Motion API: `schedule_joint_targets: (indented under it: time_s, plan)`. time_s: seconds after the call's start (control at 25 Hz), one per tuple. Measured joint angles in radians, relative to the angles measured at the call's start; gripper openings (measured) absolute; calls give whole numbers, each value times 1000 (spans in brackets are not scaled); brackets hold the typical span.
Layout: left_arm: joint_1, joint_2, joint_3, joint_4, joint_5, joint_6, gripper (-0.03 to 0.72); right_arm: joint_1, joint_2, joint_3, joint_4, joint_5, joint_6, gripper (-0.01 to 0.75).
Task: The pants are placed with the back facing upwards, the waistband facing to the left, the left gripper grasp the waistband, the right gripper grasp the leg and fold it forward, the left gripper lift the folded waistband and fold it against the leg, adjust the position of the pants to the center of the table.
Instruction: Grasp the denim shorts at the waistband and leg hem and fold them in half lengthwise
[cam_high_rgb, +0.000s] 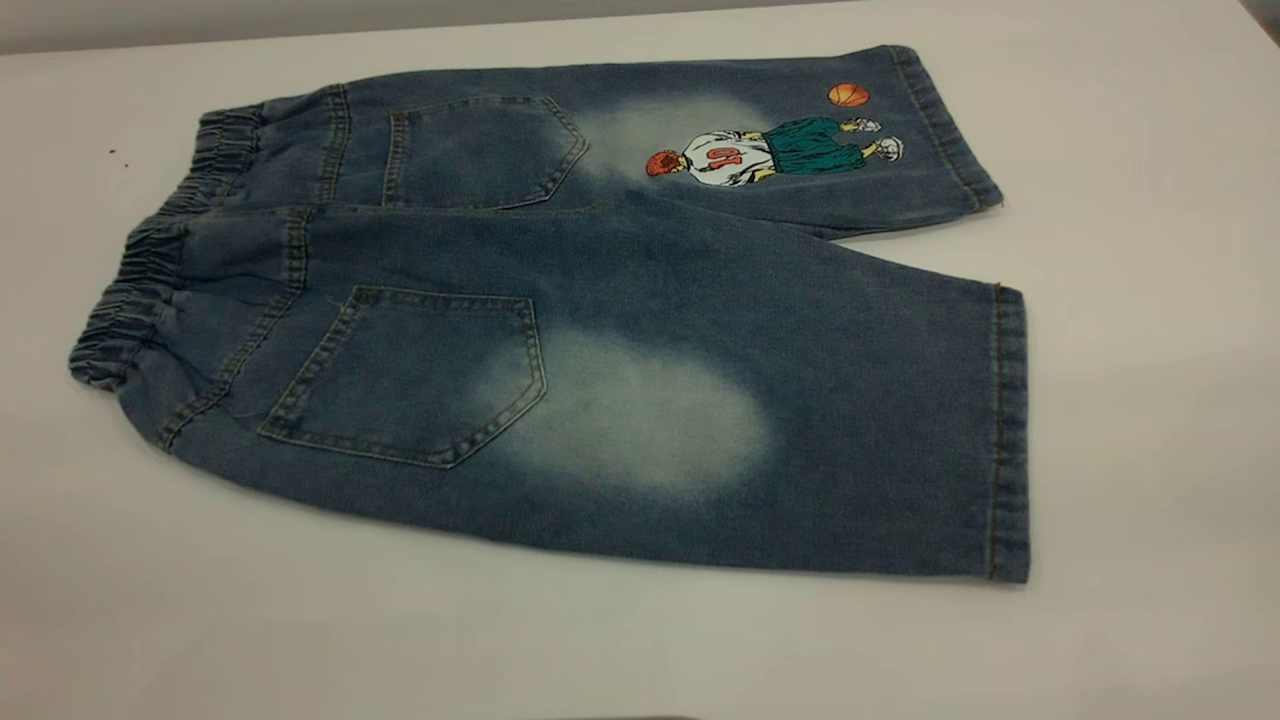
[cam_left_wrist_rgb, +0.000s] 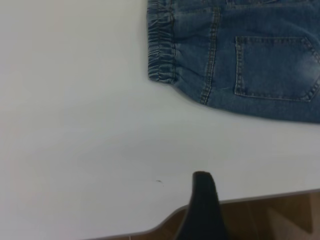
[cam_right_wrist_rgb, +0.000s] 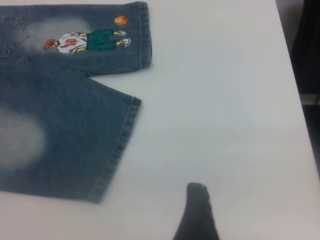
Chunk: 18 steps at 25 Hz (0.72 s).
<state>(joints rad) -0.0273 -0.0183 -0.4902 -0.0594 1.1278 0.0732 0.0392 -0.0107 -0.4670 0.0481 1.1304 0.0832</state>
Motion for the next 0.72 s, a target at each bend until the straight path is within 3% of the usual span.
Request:
schedule_joint_targets:
  time_s: [0.72]
  plan:
    - [0,0,0,0,0,0,512,0,0,0,25,0,0,463]
